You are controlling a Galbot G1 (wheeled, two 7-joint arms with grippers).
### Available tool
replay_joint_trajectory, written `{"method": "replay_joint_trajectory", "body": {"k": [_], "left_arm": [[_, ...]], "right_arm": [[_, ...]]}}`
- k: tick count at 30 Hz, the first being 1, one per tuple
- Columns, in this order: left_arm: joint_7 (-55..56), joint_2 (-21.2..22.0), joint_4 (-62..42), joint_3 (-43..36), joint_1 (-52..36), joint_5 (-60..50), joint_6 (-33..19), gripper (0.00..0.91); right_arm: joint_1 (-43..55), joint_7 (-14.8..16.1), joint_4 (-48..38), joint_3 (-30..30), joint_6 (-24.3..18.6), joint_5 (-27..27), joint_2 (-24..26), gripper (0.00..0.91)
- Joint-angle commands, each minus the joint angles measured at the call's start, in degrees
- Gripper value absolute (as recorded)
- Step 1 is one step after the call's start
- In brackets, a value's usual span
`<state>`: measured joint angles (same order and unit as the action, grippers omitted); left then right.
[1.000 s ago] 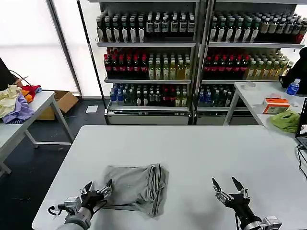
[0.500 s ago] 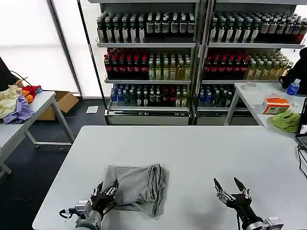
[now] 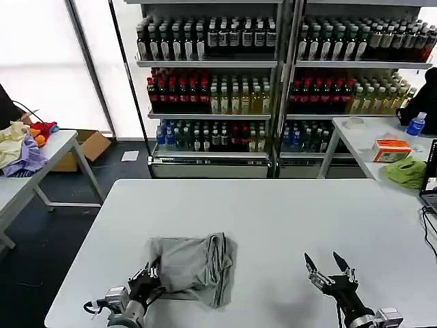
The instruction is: Fold and organize the clothes.
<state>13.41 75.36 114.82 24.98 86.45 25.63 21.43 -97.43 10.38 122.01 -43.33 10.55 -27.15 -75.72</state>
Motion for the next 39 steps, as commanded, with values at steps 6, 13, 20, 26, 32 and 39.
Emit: {"method": "replay_joint_trajectory", "body": {"k": [6, 13, 20, 26, 32, 39], "left_arm": [[-4.18, -10.20, 6.80, 28.78, 0.77, 14.23, 2.11, 0.030], [-7.25, -22.26, 0.90, 40.43, 1.51, 18.44, 4.60, 0.030], [-2.54, -24.25, 6.56, 38.14, 0.59, 21.52, 9.34, 0.030], [6.83, -18.84, 15.01, 15.91, -1.66, 15.76, 11.18, 0.030], [23.18, -10.93, 14.19, -17.70, -12.17, 25.16, 7.23, 0.030], [24.81, -0.01, 0.52, -34.69, -22.87, 25.16, 7.92, 0.040]], "right_arm": [[0.24, -0.05, -0.27, -0.56, -0.12, -1.11, 1.13, 0.907], [0.93, -0.21, -0.01, -0.06, -0.03, -1.18, 0.94, 0.907], [0.51, -0.37, 0.23, 0.60, -0.15, -2.42, 0.00, 0.907], [0.09, -0.58, 0.80, 0.78, -0.05, -4.50, -0.40, 0.907], [0.31, -1.40, 0.52, 0.38, 0.42, -5.77, -2.03, 0.907], [-1.31, -1.81, 1.87, -0.53, 1.09, -4.90, -2.41, 0.907]]}}
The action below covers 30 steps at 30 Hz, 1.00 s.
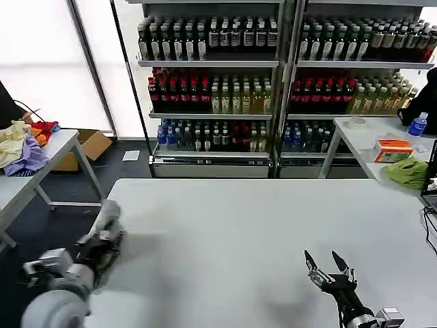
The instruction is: Fold and organize the clothes.
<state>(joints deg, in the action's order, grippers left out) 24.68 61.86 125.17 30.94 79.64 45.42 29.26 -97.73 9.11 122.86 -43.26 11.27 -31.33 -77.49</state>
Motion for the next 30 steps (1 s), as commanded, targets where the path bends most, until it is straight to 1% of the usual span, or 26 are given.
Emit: {"method": "replay_joint_trajectory", "body": {"k": [1, 2, 3, 4, 5, 6, 7, 8, 10, 11, 13, 15, 18, 19, 21, 22, 24, 25, 26, 28, 30], "left_arm": [[13.62, 14.09, -10.93, -41.47, -16.46, 5.37, 0.10, 0.050], [13.36, 15.42, -12.85, -42.31, -17.06, 5.31, 0.23, 0.071], [13.25, 16.05, -13.83, -43.24, -17.29, 5.31, 0.39, 0.131], [13.26, 16.27, -14.36, -43.52, -17.38, 5.36, 0.40, 0.151], [12.83, 16.76, -14.83, -44.02, -17.40, 5.55, 0.62, 0.272], [11.94, 17.22, -14.91, -44.34, -17.29, 5.49, 1.12, 0.474], [11.61, 17.25, -14.81, -44.39, -17.17, 5.49, 1.44, 0.907], [10.30, 17.32, -14.35, -44.29, -16.81, 5.42, 1.99, 0.907], [9.53, 17.16, -13.32, -43.78, -16.16, 5.26, 2.00, 0.907], [8.89, 17.05, -12.66, -42.96, -15.85, 5.27, 2.21, 0.907], [8.09, 16.87, -11.47, -40.70, -15.76, 5.53, 2.13, 0.907], [7.34, 17.10, -10.57, -37.55, -16.29, 6.66, 1.55, 0.907], [5.72, 17.67, -9.71, -33.07, -17.63, 7.48, -0.74, 0.907], [4.60, 17.70, -9.32, -31.60, -17.80, 8.24, -0.88, 0.907], [4.13, 17.85, -8.24, -28.42, -18.34, 10.94, -0.72, 0.907], [3.72, 17.82, -8.16, -27.02, -18.35, 11.21, -0.71, 0.907], [2.66, 17.01, -6.92, -23.28, -17.97, 10.72, -1.86, 0.907], [1.62, 15.88, -5.96, -20.48, -17.07, 9.99, -1.90, 0.907], [1.27, 15.53, -5.83, -19.61, -16.74, 9.80, -1.91, 0.907], [-1.78, 12.81, -3.89, -14.11, -13.95, 5.22, -1.94, 0.907], [-3.71, 10.84, -2.95, -10.32, -11.66, 1.54, -2.43, 0.907]], "right_arm": [[-1.11, -0.64, 1.07, -0.65, 0.42, -0.66, -0.65, 0.907], [-1.34, -0.73, 1.17, -0.81, 0.51, -0.60, -0.67, 0.907], [-1.54, -0.80, 1.37, -0.78, 0.59, -0.46, -0.69, 0.907], [-1.71, -0.91, 1.42, -0.71, 0.70, -0.27, -0.69, 0.907], [-1.89, -1.06, 1.45, -0.48, 0.99, 0.46, -0.69, 0.907], [-1.88, -1.18, 1.36, -0.27, 1.17, 0.95, -0.69, 0.907], [-1.78, -1.37, 1.25, -0.01, 1.41, 1.19, -0.64, 0.907], [-1.38, -2.09, 1.01, 0.57, 2.25, 2.22, -0.56, 0.907], [-0.41, -2.36, 0.70, 1.51, 3.61, 3.40, -0.40, 0.907], [0.44, -3.13, 0.63, 3.04, 4.96, 4.13, -0.10, 0.907], [1.90, -4.37, 0.67, 5.11, 7.04, 4.16, 0.12, 0.907], [3.80, -6.47, 0.75, 9.24, 9.46, 4.14, 0.36, 0.907], [6.25, -8.92, 0.86, 16.24, 11.58, 3.89, 1.09, 0.907], [7.52, -10.18, 0.48, 19.48, 12.77, 3.34, 1.44, 0.907], [9.95, -11.09, -0.65, 23.77, 14.00, 2.84, 1.83, 0.907], [10.70, -11.39, -1.11, 24.92, 14.21, 2.73, 1.89, 0.907], [13.73, -13.22, -3.54, 29.19, 15.42, 0.90, 1.74, 0.907], [15.10, -14.37, -4.99, 30.92, 15.78, -0.39, 1.40, 0.907], [15.48, -14.47, -5.90, 31.21, 15.74, -0.56, 1.26, 0.907], [17.23, -15.08, -9.39, 35.01, 15.62, -2.23, 0.55, 0.907], [18.29, -14.98, -12.43, 37.44, 15.43, -2.39, -0.63, 0.907]]}}
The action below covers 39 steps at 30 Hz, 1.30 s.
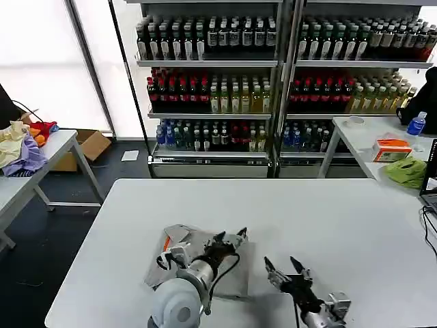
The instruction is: Fold and organize the clothes.
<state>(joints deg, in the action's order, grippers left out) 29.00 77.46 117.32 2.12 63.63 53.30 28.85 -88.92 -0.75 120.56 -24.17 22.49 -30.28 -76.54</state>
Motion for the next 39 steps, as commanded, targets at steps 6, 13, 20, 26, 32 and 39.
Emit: {"method": "replay_joint_trajectory", "body": {"k": [6, 13, 20, 26, 32, 39], "left_arm": [[-10.77, -6.50, 7.02, 26.82, 9.85, -11.13, -4.18, 0.907], [-10.69, -5.48, 8.54, 28.88, 12.45, -11.11, -4.34, 0.907], [-10.48, -5.22, 9.17, 29.76, 14.05, -11.16, -4.50, 0.907], [-10.48, -5.28, 9.17, 31.07, 14.95, -10.53, -4.38, 0.907], [-10.34, -4.73, 8.84, 31.09, 15.05, -10.27, -4.31, 0.907], [-10.09, -3.62, 7.82, 30.14, 14.47, -10.43, -4.36, 0.907]], "right_arm": [[10.67, -4.85, -12.39, 22.69, 3.82, -5.27, -3.79, 0.000], [9.72, -2.51, -9.36, 18.35, 1.21, -4.69, -2.52, 0.000], [8.51, 2.65, -3.57, 8.85, 0.53, -2.55, 2.29, 0.000], [8.48, 5.65, -1.71, -0.91, 3.55, -6.57, 9.94, 0.000], [9.80, 7.85, -4.03, -7.62, 7.87, -7.27, 15.44, 0.000], [13.76, 8.82, -8.38, -6.63, 8.30, -3.60, 17.73, 0.907]]}}
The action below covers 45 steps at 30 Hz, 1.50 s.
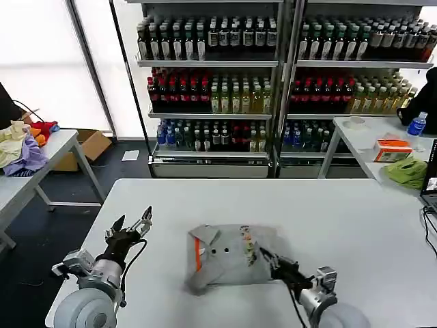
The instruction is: Fold and organize the clothes.
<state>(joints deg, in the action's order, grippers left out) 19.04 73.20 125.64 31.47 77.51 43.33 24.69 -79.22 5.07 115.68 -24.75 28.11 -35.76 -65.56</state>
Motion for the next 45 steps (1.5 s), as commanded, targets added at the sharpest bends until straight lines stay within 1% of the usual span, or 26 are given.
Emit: {"method": "replay_joint_trajectory", "body": {"k": [1, 3, 5, 6, 8, 9, 11, 12, 14, 15, 16, 17, 18, 19, 20, 22, 25, 27, 30, 31, 33, 36, 38, 39, 42, 45], "left_arm": [[-0.13, 0.68, -0.63, 0.83, 0.59, -0.52, -0.21, 0.907], [-0.16, 0.66, -0.49, 1.02, 0.82, -0.56, -0.22, 0.907], [-0.32, 0.52, 0.02, 1.34, 1.22, -0.55, -0.22, 0.907], [-0.45, 0.43, 0.40, 1.56, 1.46, -0.55, -0.22, 0.907], [-0.50, 0.35, 0.66, 1.74, 1.58, -0.62, -0.22, 0.907], [-0.57, 0.21, 1.41, 1.97, 1.70, -0.81, -0.18, 0.907], [-0.69, 0.01, 2.12, 2.27, 1.91, -1.01, -0.18, 0.907], [-0.76, -0.11, 2.96, 2.49, 2.20, -1.01, -0.16, 0.907], [-0.85, -0.28, 3.73, 2.76, 2.61, -1.02, -0.15, 0.907], [-0.90, -0.37, 4.55, 2.93, 2.93, -1.01, -0.14, 0.907], [-0.91, -0.46, 5.07, 2.99, 3.33, -1.00, -0.13, 0.907], [-1.01, -0.49, 5.36, 3.03, 3.48, -1.00, -0.14, 0.907], [-1.21, -0.53, 5.89, 2.99, 3.94, -1.12, -0.15, 0.907], [-1.23, -0.50, 6.39, 2.92, 4.25, -1.18, -0.15, 0.907], [-1.36, -0.45, 6.68, 2.87, 4.47, -1.20, -0.15, 0.907], [-1.60, -0.28, 6.86, 2.77, 4.77, -1.61, -0.21, 0.907], [-1.97, 0.02, 6.72, 2.77, 5.46, -2.22, -0.40, 0.907], [-2.18, 0.28, 6.65, 2.81, 6.13, -2.38, -0.58, 0.907], [-2.51, 0.65, 6.55, 2.71, 7.09, -2.44, -0.87, 0.907], [-2.48, 0.74, 6.33, 2.55, 7.23, -2.41, -0.85, 0.907], [-2.57, 0.88, 5.80, 2.34, 7.11, -2.46, -0.93, 0.907], [-2.54, 1.16, 4.94, 2.13, 6.56, -2.47, -0.93, 0.907], [-2.53, 1.23, 4.55, 2.09, 6.33, -2.47, -0.95, 0.907], [-2.58, 1.28, 4.50, 2.04, 6.28, -2.45, -0.99, 0.907], [-2.57, 1.30, 4.09, 1.76, 5.88, -2.45, -1.02, 0.907], [-2.51, 1.13, 4.27, 1.55, 5.35, -2.44, -0.97, 0.907]], "right_arm": [[4.04, 3.38, -3.41, -6.01, 2.55, 2.03, 6.63, 0.907], [3.24, 3.49, -2.22, -6.21, 2.50, 2.62, 6.45, 0.907], [2.07, 3.61, -1.39, -6.83, 1.38, 3.35, 6.33, 0.907], [1.16, 3.52, -0.76, -7.63, 0.42, 3.73, 6.30, 0.907], [0.28, 3.40, 0.26, -9.09, 0.21, 3.80, 6.17, 0.907], [-1.17, 2.66, 1.26, -10.11, -0.50, 3.97, 5.83, 0.907], [-2.43, 2.46, 2.11, -11.61, -1.54, 4.38, 5.71, 0.907], [-3.20, 1.19, 2.66, -12.42, -2.38, 4.45, 5.50, 0.907], [-3.92, 0.67, 3.32, -13.22, -3.38, 5.55, 4.65, 0.907], [-4.35, -0.34, 4.58, -13.14, -6.50, 7.04, 3.71, 0.907], [-4.12, -0.55, 5.40, -12.79, -7.47, 8.08, 2.95, 0.907], [-3.81, -0.97, 5.84, -12.12, -7.58, 8.82, 2.44, 0.907], [-2.03, -2.87, 6.14, -9.81, -8.34, 10.70, 1.21, 0.907], [-0.91, -3.95, 5.96, -7.70, -8.48, 13.09, -0.01, 0.907], [0.39, -4.10, 5.56, -5.83, -8.48, 14.59, -0.85, 0.907], [2.84, -5.65, 3.74, -0.06, -8.53, 16.55, -2.39, 0.907], [5.97, -6.36, -2.92, 5.09, -9.92, 17.12, -5.18, 0.907], [7.26, -6.79, -7.99, 6.33, -10.49, 17.12, -6.69, 0.907], [8.53, -5.33, -13.01, 6.95, -11.79, 16.97, -7.79, 0.907], [8.76, -5.13, -13.64, 7.22, -11.73, 16.83, -7.84, 0.907], [9.09, -5.78, -14.35, 7.46, -10.96, 16.57, -7.81, 0.907], [8.69, -10.25, -15.11, 7.40, -8.40, 15.31, -7.91, 0.907], [7.39, -12.12, -13.50, 7.19, -7.23, 13.75, -7.60, 0.907], [6.81, -12.42, -12.70, 7.06, -5.66, 12.74, -7.40, 0.907], [6.55, -13.08, -11.87, 7.03, -4.01, 10.10, -6.84, 0.907], [6.67, -12.88, -8.55, 5.71, -5.48, 9.68, -6.28, 0.907]]}}
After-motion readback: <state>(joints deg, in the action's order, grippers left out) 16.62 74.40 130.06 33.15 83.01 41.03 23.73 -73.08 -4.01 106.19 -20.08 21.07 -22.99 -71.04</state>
